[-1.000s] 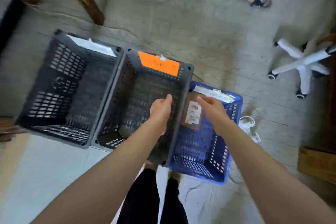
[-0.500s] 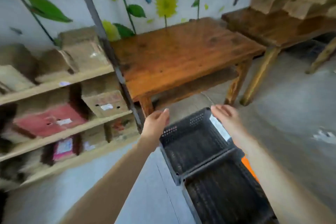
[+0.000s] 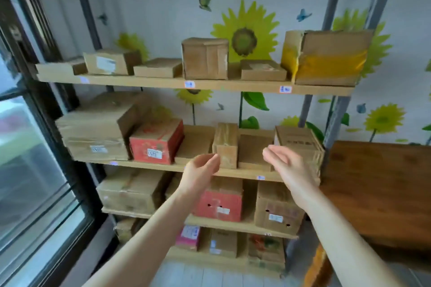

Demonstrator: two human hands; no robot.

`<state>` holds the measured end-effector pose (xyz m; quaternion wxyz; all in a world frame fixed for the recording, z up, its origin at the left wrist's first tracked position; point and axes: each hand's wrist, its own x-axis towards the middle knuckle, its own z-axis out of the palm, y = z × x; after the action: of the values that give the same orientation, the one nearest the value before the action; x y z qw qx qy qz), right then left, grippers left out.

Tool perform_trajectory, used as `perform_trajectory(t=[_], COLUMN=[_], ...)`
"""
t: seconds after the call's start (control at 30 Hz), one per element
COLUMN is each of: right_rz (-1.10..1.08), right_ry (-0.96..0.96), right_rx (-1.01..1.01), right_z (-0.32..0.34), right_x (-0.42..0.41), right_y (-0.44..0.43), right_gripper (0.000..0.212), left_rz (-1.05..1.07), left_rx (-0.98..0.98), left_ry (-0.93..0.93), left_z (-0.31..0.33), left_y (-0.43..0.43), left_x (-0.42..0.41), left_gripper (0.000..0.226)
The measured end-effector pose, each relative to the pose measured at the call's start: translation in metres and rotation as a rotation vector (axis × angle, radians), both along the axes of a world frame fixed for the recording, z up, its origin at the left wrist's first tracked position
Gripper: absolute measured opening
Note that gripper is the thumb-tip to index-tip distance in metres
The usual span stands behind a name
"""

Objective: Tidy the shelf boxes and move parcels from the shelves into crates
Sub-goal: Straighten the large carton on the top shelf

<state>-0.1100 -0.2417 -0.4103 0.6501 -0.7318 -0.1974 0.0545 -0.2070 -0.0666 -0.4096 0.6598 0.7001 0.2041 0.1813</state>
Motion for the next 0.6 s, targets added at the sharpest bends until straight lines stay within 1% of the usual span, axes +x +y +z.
perform_trajectory(t=[0.03,0.13,0.17,0.3,0.47,0.6], right_rz=[0.028,0.071,0.085,0.152,0.260,0.357], right_ry=[-0.010,-0.077,-0.100,-0.165,-0.246,-0.323], right_rx=[0.006,-0.012,-0.015,-0.024,-0.004,0.034], right_z=[0.007,0.026,0.032,0.052,0.086,0.116], right_x=[0.002,0.009,0.013,0.030,0.052,0.053], right_y=[0.021,0.077,0.095,0.163,0.252,0.329], right_gripper=[0.036,0.033,0.033,0.033,0.031,0.031], left_rz=[0.020,0.065,0.086,0.155,0.263,0.361], left_rx=[0.008,0.006,0.002,-0.002,0.032,0.046], left_ry=[-0.012,-0.059,-0.079,-0.137,-0.211,-0.261], left_z=[0.006,0.022,0.025,0.040,0.067,0.090], left_y=[0.021,0.073,0.089,0.146,0.219,0.279], left_x=[0.000,0.003,0.006,0.019,0.024,0.015], left_gripper=[0.021,0.007,0.006,0.014,0.004,0.006])
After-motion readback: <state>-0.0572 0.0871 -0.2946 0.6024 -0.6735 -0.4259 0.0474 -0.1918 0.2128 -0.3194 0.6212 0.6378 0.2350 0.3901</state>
